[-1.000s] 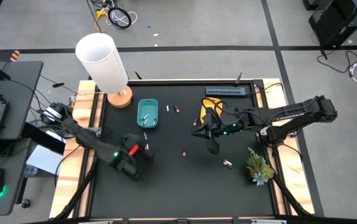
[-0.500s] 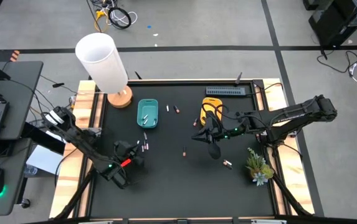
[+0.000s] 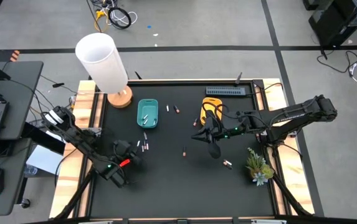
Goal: Sort batteries
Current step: Put the silver battery into the blue bin
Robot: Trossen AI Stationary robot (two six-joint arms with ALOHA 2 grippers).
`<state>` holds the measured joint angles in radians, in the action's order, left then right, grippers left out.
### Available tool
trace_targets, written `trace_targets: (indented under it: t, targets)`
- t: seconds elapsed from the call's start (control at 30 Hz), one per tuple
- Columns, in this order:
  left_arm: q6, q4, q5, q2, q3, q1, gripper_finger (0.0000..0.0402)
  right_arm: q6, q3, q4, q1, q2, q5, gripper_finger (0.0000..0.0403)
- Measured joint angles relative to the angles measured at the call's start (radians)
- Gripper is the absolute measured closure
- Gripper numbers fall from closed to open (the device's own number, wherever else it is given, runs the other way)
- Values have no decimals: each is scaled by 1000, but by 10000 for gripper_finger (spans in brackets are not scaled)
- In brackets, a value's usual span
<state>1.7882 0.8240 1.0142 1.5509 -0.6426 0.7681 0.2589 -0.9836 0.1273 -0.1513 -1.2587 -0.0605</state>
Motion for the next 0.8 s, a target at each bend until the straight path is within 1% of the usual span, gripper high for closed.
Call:
trace_targets:
  t: [0.07, 0.13, 0.2, 0.43, 0.7, 0.8]
  targets:
    - [0, 32, 2, 0, 0, 0, 184, 0, 0, -4, 0, 0, 1, 383]
    - [0, 28, 16, 0, 14, 0, 179, 0, 0, -9, 0, 0, 1, 385]
    - [0, -12, 43, 0, 42, 0, 180, -9, 0, -19, 0, 0, 1, 386]
    - [0, -242, 101, 0, 151, 0, 199, -26, 0, -29, 0, 0, 2, 383]
    - [-6, -347, 114, 2, 233, -16, 203, -26, 0, -29, 0, 0, 2, 388]
    - [-7, -376, 118, 27, 244, -24, 203, -26, 0, -29, 0, 0, 2, 386]
